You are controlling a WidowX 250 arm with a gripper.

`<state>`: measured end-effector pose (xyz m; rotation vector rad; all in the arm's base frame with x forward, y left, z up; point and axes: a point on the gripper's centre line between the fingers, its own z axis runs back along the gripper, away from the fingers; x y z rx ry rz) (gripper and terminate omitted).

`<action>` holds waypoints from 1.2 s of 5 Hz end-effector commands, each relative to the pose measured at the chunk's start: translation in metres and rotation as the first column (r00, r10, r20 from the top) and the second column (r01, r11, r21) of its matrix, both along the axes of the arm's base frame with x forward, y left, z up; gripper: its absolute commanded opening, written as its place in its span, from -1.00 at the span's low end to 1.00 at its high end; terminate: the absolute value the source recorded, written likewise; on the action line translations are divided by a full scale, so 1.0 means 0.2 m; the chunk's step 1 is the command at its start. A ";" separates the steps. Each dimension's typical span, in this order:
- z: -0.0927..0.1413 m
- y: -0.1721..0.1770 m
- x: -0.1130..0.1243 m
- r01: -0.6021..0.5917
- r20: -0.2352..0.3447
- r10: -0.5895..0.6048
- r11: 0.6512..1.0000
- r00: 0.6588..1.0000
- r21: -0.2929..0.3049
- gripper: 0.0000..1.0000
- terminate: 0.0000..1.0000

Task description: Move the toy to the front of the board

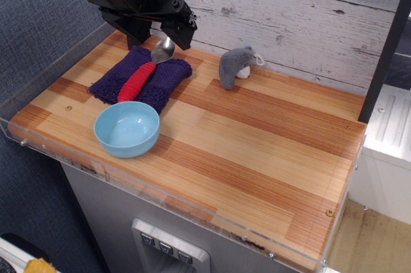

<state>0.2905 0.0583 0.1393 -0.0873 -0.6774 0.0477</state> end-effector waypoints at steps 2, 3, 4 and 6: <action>0.10 -0.01 0.18 -0.008 0.062 0.009 1.000 0.998 -0.026 1.00 -1.00; 0.22 -0.04 0.40 0.028 0.079 -0.027 1.000 0.996 -0.004 1.00 -1.00; 0.27 -0.08 0.61 0.053 0.044 -0.055 0.998 0.998 0.040 1.00 -1.00; 0.07 -0.13 0.65 0.159 -0.161 -0.143 0.983 0.977 0.092 1.00 -1.00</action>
